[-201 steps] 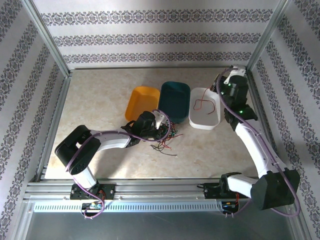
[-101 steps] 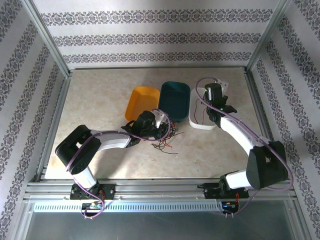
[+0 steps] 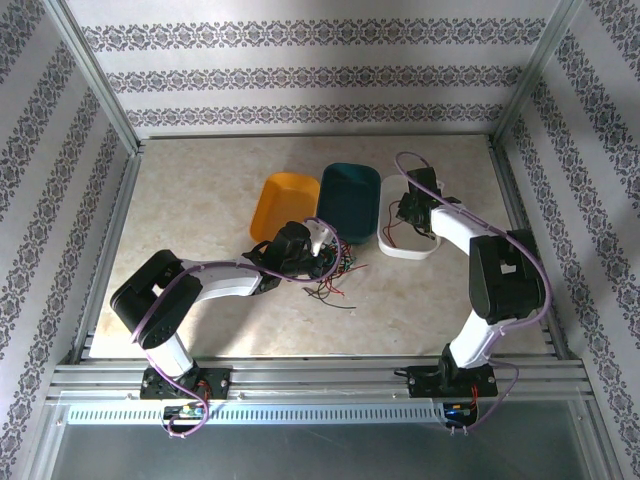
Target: Untangle the cables
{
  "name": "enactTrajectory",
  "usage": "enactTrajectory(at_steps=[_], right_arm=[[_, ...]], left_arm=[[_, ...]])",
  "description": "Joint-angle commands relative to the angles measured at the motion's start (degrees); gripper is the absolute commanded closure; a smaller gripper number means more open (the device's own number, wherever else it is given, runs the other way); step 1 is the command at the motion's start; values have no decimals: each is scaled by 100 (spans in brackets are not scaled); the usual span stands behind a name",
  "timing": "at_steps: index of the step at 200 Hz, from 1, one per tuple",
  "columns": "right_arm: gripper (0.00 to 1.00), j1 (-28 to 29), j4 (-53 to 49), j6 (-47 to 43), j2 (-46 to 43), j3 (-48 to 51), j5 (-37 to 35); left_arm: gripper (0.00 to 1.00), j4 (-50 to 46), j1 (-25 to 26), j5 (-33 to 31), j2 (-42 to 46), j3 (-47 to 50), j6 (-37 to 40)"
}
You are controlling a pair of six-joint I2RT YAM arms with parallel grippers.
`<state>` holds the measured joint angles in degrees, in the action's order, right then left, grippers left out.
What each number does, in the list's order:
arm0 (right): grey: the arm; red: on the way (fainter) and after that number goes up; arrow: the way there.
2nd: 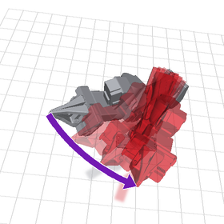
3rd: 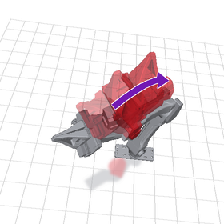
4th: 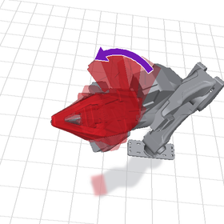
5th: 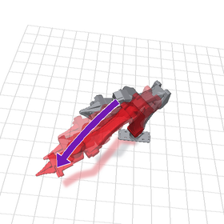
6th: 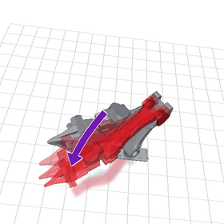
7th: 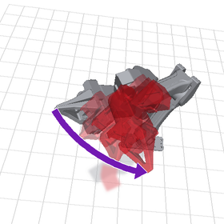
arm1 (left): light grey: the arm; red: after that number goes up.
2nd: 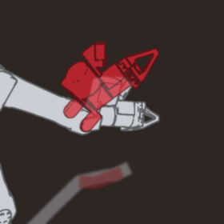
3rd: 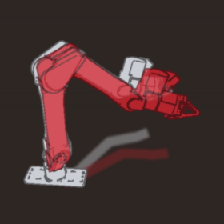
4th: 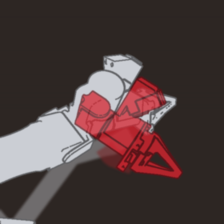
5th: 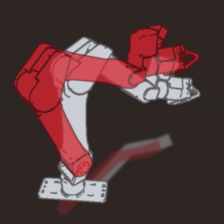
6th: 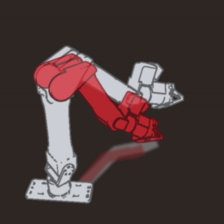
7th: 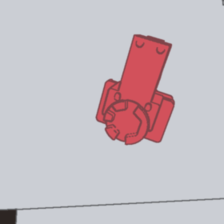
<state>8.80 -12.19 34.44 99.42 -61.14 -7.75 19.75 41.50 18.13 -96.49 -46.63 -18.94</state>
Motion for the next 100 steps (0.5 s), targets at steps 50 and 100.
enactTrajectory(at_steps=[50,100], right_arm=[[40,-10,75,-48,-869,39,73],[39,205,-54,-498,-2099,498,88]], left_arm=[[100,157,-27,82,104,-125,-6],[100,143,-27,159,108,-101,4]])
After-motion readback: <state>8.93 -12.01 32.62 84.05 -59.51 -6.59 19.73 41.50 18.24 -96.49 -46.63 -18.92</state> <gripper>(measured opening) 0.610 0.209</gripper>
